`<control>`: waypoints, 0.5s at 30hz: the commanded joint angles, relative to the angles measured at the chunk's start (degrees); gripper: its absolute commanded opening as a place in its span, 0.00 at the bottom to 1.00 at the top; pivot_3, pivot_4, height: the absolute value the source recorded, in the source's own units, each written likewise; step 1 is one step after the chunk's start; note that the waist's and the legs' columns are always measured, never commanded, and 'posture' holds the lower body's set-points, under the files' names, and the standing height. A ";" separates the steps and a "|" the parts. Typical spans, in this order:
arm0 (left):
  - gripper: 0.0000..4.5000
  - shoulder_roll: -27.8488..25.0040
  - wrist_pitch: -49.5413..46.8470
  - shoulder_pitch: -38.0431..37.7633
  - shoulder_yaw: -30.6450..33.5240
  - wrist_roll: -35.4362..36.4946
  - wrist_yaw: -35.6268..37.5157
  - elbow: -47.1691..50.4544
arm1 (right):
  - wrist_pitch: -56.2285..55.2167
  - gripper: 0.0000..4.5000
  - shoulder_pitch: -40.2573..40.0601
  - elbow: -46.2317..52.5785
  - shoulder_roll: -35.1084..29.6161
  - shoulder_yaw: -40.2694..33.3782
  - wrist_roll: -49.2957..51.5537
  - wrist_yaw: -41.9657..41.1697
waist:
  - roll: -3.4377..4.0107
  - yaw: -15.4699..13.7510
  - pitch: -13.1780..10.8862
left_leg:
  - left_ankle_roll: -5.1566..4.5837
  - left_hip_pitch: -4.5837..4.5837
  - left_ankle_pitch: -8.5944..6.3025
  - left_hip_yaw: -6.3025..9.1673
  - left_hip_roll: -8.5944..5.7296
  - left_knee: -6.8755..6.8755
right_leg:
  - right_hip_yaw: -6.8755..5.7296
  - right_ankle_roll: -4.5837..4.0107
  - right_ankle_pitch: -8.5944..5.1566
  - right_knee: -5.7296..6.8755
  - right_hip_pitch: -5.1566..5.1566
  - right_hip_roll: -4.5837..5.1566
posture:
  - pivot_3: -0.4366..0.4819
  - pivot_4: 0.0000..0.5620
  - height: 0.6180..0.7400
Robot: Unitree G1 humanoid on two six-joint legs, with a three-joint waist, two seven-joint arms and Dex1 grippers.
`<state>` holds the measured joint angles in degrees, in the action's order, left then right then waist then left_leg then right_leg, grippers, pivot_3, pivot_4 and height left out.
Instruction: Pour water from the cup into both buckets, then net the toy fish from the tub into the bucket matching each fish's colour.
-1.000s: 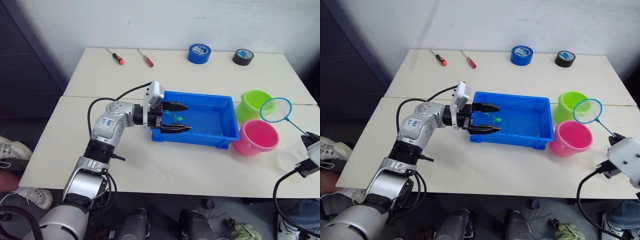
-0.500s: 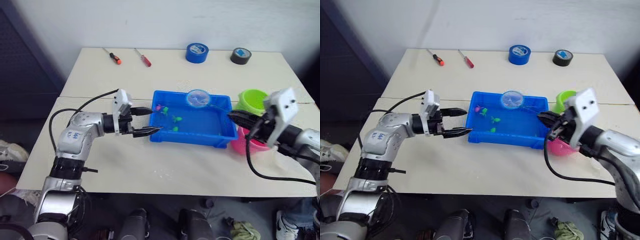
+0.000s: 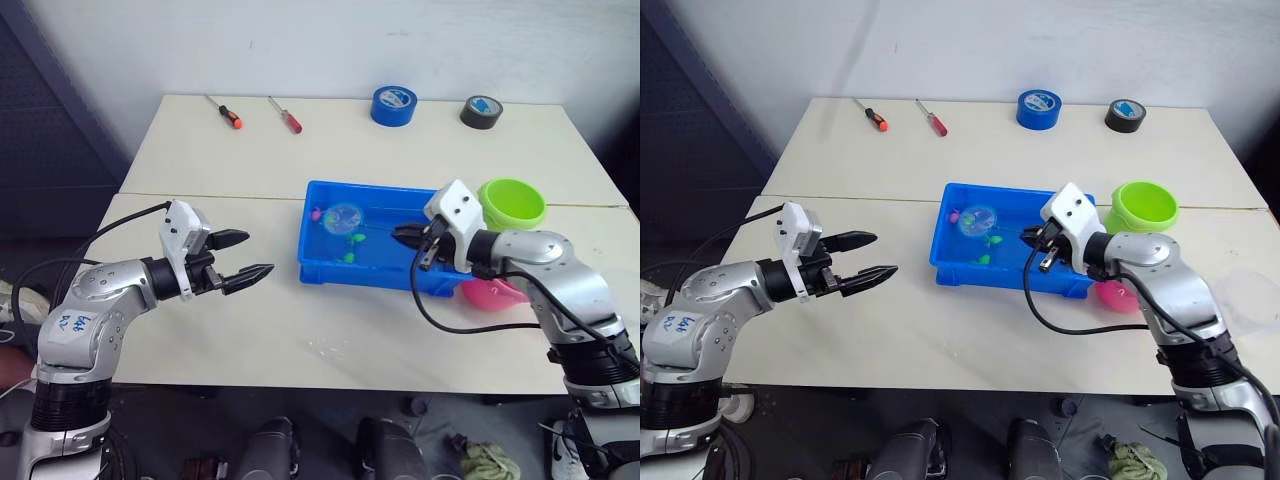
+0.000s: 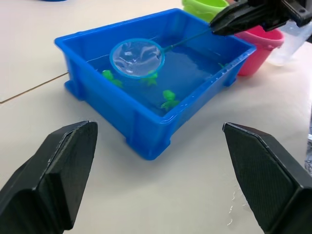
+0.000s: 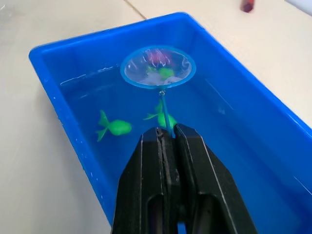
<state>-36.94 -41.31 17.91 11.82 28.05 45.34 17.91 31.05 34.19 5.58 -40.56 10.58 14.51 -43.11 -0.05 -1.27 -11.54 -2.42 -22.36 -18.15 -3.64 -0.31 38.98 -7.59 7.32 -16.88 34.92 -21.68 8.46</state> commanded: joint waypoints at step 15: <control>0.99 -1.09 -0.77 0.77 0.93 2.39 -2.89 2.97 | 0.78 0.00 2.78 -1.42 4.04 -2.01 -3.56 -1.54 | 0.01 0.08 0.00 | 0.10 0.02 -0.01 -0.01 0.04 -0.03 | -0.02 0.00 0.00 0.05 -0.06 -0.04 | 0.48 0.27 1.00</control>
<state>-37.13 -42.61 17.67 12.53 29.39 42.31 20.08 29.34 36.20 -0.04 -35.11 12.06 8.80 -43.53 -0.05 -1.20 -11.54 -2.32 -22.34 -18.17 -3.66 -0.26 38.94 -7.61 7.32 -16.88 34.97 -21.73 8.41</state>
